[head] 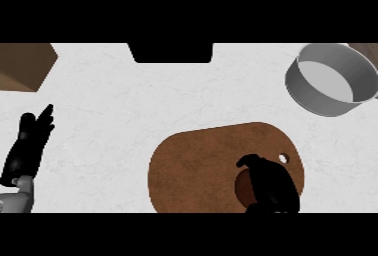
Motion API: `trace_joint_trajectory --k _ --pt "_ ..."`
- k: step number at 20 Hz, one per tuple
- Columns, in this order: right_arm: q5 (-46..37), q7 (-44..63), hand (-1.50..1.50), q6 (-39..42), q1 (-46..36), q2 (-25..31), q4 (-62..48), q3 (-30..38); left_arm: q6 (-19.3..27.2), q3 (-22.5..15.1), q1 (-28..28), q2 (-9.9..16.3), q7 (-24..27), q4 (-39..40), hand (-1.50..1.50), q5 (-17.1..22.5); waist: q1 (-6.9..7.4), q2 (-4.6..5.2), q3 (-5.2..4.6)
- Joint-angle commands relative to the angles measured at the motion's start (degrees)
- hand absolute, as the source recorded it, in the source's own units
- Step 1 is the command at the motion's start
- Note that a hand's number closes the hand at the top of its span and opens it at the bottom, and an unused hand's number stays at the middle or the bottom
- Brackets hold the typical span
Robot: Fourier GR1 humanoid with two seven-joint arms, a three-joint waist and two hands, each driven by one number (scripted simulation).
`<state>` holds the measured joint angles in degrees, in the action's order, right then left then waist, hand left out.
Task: Pick the cupcake from the cutting board and place it in the pot
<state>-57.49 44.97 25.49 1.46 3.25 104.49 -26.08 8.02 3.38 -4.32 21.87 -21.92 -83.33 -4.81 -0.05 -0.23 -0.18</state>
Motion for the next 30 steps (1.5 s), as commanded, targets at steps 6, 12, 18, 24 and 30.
trace_joint_trajectory --k 6,12,18,24,30 --pt "-5.5 -6.59 1.5 -4.36 -3.95 4.22 -2.24 -0.74 -1.69 3.09 -0.68 -0.95 5.15 6.29 0.0 -0.92 0.04 0.28 0.16" --pt "0.57 -16.68 1.5 -6.02 3.24 19.18 5.81 12.3 -0.05 1.13 0.91 -2.32 -0.78 -0.38 0.0 -2.75 -1.56 0.1 0.34" --pt "9.22 -24.63 1.5 -6.84 4.9 29.51 -3.87 32.86 0.78 3.66 1.69 -1.51 -0.48 -0.23 0.0 -1.74 -4.73 0.24 0.86" --pt "15.59 -39.77 1.5 -11.8 3.31 42.17 -16.0 50.52 -0.41 4.02 1.98 -0.97 -0.22 -0.93 0.0 -0.82 -3.66 -0.04 0.84" --pt "27.15 -59.28 1.5 -18.6 -0.95 47.08 -25.89 65.4 0.28 3.45 0.54 -1.82 0.06 -0.12 0.0 -1.49 -2.8 -0.05 0.62"
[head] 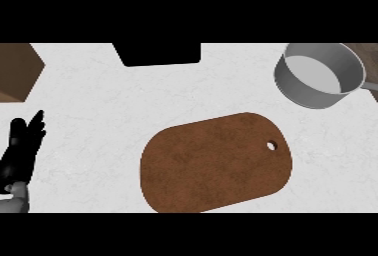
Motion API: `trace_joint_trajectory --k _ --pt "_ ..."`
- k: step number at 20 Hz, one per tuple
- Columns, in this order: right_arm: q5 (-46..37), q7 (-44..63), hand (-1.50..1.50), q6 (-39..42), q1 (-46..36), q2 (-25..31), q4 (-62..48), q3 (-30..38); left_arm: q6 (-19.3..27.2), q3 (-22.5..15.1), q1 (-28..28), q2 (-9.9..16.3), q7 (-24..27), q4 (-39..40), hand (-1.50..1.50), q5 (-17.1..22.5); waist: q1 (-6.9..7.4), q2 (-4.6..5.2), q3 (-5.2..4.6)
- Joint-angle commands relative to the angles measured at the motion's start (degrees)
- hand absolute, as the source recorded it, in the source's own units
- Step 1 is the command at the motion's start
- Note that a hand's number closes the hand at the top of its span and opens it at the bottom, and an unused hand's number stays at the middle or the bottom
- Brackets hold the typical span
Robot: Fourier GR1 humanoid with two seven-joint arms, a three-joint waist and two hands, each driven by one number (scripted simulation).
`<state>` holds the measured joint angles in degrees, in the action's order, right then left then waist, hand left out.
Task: Pick the cupcake from the cutting board and place it in the pot
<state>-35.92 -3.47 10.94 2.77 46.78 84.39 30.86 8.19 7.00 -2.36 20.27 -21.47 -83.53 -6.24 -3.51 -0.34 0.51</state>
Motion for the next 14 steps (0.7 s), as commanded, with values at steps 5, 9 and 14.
trace_joint_trajectory --k 5,9,14 --pt "17.32 -23.6 1.5 1.58 -6.97 10.61 -15.28 18.66 -1.04 -1.05 -0.08 -0.67 0.91 -0.47 0.0 0.11 2.36 0.09 -0.29" --pt "19.31 -28.6 1.5 4.53 -10.78 17.83 -24.81 21.08 -3.06 -0.46 -2.41 0.4 1.32 1.72 0.0 0.68 3.6 0.46 -0.46" --pt "18.83 -29.88 1.5 9.0 -17.01 25.11 -33.72 15.48 -2.11 -1.49 -3.97 -0.54 -1.67 0.57 0.0 -1.48 4.31 0.53 -0.48"
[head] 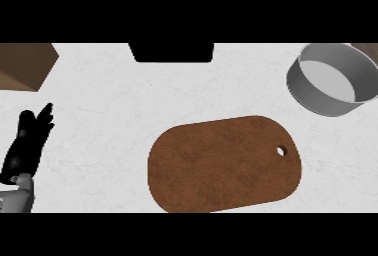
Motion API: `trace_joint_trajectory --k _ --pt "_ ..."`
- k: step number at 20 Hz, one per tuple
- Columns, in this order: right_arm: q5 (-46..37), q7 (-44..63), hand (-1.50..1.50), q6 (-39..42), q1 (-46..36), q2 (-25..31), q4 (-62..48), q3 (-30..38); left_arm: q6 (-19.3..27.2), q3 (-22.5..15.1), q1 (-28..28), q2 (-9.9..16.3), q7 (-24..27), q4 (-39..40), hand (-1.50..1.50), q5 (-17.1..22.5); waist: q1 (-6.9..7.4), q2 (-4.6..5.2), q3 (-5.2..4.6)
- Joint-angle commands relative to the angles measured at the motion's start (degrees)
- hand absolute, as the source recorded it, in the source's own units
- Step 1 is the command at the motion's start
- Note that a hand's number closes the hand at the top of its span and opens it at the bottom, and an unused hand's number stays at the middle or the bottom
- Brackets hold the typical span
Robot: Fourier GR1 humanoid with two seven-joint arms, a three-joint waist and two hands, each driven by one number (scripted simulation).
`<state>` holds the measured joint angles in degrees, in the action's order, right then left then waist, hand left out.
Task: Pick the cupcake from the cutting board and place it in the pot
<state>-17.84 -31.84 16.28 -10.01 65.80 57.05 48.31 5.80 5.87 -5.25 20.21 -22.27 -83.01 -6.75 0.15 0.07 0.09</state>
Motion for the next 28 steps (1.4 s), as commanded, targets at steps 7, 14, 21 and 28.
trace_joint_trajectory --k 7,14,21,28 --pt "0.72 13.52 1.5 5.56 -14.65 1.99 1.82 -14.66 1.92 -1.03 -2.25 -2.78 2.56 4.01 0.0 -3.35 0.88 0.17 -0.17" --pt "-3.09 18.61 1.5 5.62 -26.53 -1.42 -4.01 -25.95 -2.41 0.74 -2.36 -0.63 0.98 1.09 0.0 -0.5 1.49 0.21 -0.12" --pt "-8.81 17.43 1.5 4.65 -29.57 -8.09 -8.8 -33.7 -0.32 0.74 -2.98 -2.27 1.89 4.3 0.0 -2.51 0.93 0.24 -0.11" --pt "-8.51 19.86 -1.5 5.33 -36.76 -14.72 -22.83 -33.5 -2.31 1.38 -0.62 -1.33 2.48 1.32 0.0 -1.56 1.62 0.38 -0.05"
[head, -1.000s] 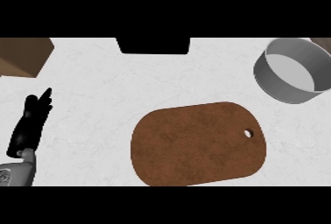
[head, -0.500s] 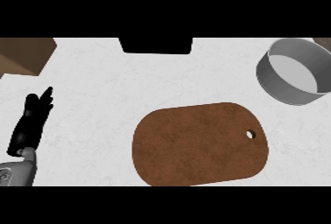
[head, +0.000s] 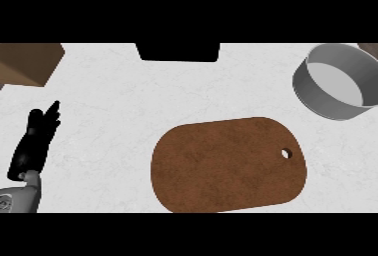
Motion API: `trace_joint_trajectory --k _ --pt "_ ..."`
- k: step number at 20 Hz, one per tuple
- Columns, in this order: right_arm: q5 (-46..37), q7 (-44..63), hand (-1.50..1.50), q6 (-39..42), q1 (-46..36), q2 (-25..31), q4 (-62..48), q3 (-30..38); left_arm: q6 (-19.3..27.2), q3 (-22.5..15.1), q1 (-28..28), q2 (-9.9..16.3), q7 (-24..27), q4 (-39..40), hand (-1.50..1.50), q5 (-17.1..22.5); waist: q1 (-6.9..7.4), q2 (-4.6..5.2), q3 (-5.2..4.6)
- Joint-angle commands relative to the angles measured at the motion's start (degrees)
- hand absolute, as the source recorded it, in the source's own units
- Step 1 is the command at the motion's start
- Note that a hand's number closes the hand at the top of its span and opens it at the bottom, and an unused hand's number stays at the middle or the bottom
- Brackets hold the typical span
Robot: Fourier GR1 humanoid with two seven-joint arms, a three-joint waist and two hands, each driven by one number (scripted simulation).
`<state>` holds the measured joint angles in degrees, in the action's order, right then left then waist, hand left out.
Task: Pick the cupcake from the cutting board and place it in the pot
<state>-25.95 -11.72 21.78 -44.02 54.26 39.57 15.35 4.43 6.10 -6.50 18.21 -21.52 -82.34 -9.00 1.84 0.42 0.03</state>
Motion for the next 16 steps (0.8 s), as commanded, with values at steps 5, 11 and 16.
trace_joint_trajectory --k 5,11,16 --pt "6.37 1.19 -1.5 -2.12 -6.9 -7.58 -9.01 6.26 1.91 -0.39 -2.27 -1.64 -0.1 2.06 0.0 -1.83 -0.63 0.04 0.01" --pt "14.25 -3.02 -1.5 -6.74 -5.44 -4.26 -13.97 17.02 -1.34 0.74 2.35 0.4 -0.94 -2.79 0.0 0.45 -0.22 -0.01 0.15" --pt "17.7 -4.04 -1.5 -6.14 -4.52 3.0 -18.39 22.37 -0.24 0.21 1.51 -0.66 -1.37 -3.59 0.0 -0.48 -0.59 0.11 0.17"
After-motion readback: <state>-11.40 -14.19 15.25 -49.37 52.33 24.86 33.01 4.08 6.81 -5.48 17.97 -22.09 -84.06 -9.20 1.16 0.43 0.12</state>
